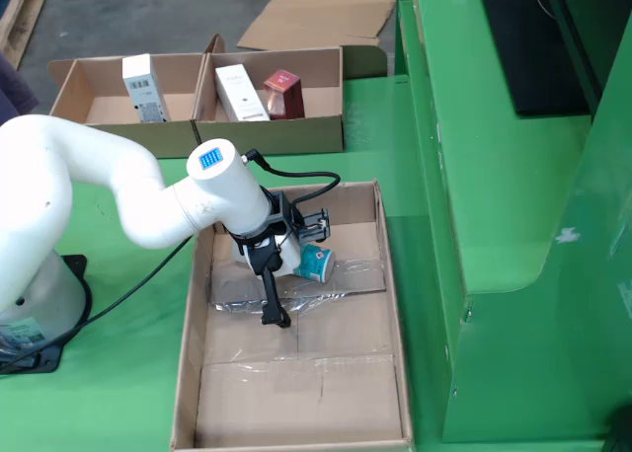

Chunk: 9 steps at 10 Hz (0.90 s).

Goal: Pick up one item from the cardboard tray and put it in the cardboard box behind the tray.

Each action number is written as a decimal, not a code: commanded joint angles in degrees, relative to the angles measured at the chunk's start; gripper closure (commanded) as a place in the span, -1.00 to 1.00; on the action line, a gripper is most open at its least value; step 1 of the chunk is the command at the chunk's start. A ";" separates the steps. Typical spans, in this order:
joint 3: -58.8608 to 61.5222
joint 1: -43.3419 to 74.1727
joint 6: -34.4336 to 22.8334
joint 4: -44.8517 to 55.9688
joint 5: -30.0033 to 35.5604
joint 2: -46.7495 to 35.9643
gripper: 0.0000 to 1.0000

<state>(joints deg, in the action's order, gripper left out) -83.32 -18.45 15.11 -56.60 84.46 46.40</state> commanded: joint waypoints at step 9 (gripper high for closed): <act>1.37 0.39 -0.37 -0.54 -0.02 -1.10 -0.20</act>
<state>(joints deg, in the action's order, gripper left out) -83.32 -18.45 15.11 -56.60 84.81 46.40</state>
